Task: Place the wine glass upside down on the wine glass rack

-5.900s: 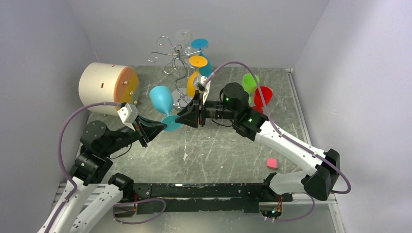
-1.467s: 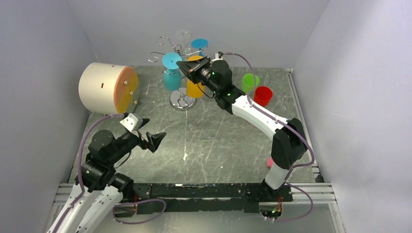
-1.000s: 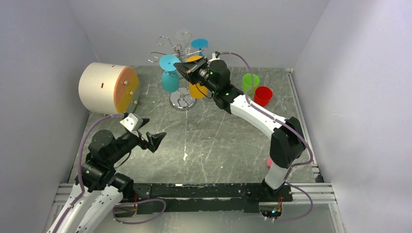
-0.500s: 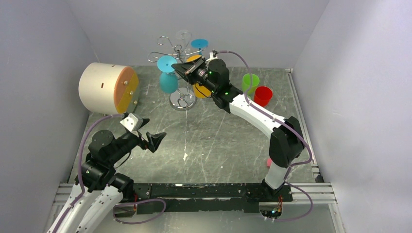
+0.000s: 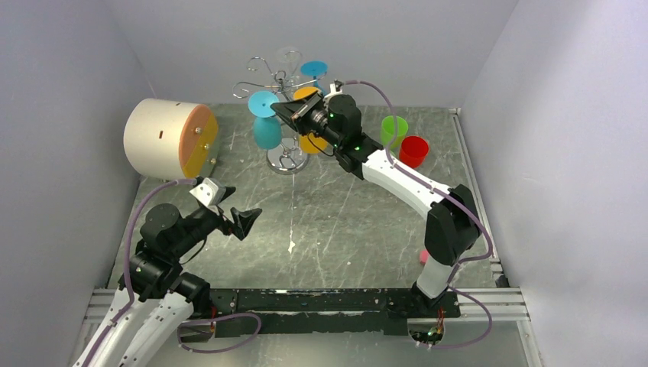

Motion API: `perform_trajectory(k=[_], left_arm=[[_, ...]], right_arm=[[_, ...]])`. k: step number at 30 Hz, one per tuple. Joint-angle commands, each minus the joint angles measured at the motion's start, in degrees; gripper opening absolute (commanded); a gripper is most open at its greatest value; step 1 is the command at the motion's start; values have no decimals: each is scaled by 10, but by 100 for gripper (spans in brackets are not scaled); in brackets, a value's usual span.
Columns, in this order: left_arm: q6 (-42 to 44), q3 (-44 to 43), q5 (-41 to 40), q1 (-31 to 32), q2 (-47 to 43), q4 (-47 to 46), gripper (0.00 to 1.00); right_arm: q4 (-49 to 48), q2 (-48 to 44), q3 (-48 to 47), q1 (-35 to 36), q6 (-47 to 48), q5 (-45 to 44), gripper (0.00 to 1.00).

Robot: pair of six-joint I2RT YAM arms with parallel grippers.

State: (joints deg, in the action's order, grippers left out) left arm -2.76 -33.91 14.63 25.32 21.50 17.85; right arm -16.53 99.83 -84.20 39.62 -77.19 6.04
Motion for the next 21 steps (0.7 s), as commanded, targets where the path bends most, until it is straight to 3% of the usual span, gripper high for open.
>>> perform_trajectory(k=[1, 21], left_arm=[[5, -10, 5, -2, 2, -4, 99], [4, -12, 0, -2, 12, 1, 99]], right_arm=[[-5, -29, 17, 1, 9, 0, 0], [-27, -49, 49, -1, 3, -5, 0]])
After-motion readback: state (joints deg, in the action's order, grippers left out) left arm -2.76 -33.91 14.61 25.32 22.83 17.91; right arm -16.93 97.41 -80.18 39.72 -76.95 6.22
